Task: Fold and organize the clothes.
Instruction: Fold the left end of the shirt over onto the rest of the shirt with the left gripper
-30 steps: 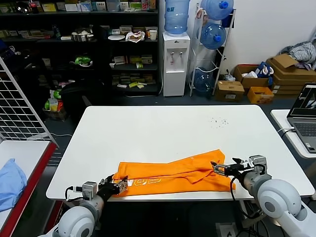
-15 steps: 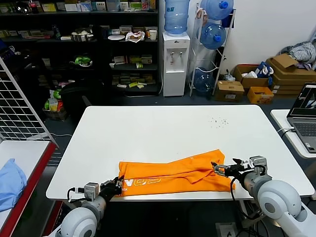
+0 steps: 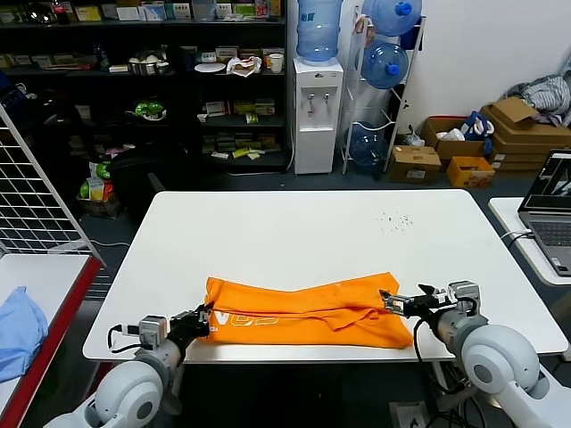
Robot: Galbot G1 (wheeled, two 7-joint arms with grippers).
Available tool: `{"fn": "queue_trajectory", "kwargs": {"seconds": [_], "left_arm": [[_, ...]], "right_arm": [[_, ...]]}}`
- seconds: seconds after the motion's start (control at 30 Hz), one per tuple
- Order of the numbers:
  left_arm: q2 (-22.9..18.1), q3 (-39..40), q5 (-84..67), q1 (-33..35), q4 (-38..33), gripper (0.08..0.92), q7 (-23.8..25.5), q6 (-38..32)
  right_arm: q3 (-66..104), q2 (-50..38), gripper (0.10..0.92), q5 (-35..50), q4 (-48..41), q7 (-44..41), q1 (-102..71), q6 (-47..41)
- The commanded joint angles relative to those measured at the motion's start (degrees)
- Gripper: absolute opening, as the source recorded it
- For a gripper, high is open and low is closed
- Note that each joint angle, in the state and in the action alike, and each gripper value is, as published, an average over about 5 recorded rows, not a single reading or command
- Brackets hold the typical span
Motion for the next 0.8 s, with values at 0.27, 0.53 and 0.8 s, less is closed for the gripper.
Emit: {"fn": "queue_trajectory", "kwargs": {"seconds": [0.27, 0.53, 0.8], "left_arm": [[17.6, -25.4, -14.2, 15.5, 0.3, 0.124, -2.2, 1.4], [19.2, -39.0, -14.5, 26.6, 3.5, 0.124, -2.6, 1.2], [18.0, -39.3, -16.6, 26.0, -0.3, 0.124, -5.7, 1.3]], "right_arm": [[-4.3, 2.1, 0.921, -4.3, -2.8, -3.5, 5.2, 1.4], [-5.8, 2.5, 0.921, -5.8, -4.0, -4.9, 6.1, 2.0], [-6.6, 3.0, 0.921, -6.6, -4.8, -4.9, 6.7, 2.0]]}}
